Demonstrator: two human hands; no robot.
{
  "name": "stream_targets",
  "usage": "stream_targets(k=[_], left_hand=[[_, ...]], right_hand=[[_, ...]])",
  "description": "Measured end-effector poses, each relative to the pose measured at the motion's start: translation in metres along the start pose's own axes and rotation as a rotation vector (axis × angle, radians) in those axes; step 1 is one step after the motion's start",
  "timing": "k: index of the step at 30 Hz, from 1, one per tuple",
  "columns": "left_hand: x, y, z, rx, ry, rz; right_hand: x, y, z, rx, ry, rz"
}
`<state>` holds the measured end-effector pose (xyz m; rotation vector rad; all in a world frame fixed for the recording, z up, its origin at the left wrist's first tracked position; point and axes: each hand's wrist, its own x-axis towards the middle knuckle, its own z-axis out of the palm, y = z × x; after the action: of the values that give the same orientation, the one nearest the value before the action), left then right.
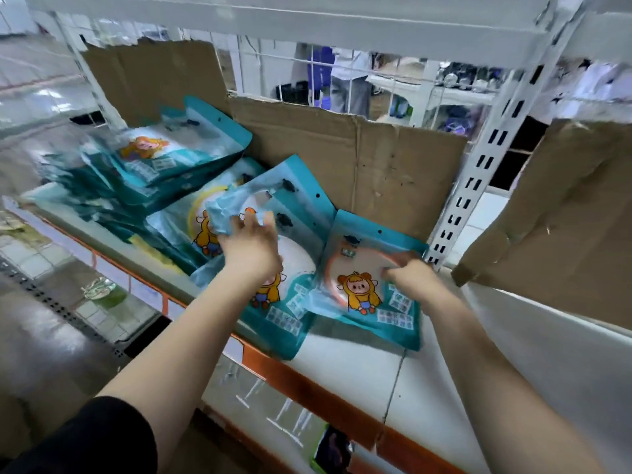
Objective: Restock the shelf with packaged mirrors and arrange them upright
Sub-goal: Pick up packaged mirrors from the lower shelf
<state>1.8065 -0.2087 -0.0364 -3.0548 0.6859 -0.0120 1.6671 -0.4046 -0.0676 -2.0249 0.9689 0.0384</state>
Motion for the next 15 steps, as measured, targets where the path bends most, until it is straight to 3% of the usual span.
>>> stream_targets(k=[8, 12, 15], left_hand=[[0.034, -0.013, -0.003, -0.275, 0.016, 0.06], [0.04, -0.021, 0.0, -0.308, 0.004, 0.042], [0.047, -0.026, 0.001, -0.325, 0.048, 0.059]], right_hand=[[0.02, -0.015, 0.024, 0.187, 0.126, 0.086], [0.02, -0.011, 0.03, 0.439, 0.295, 0.211], [0.018, -0.016, 0.035, 0.607, 0.248, 0.205]])
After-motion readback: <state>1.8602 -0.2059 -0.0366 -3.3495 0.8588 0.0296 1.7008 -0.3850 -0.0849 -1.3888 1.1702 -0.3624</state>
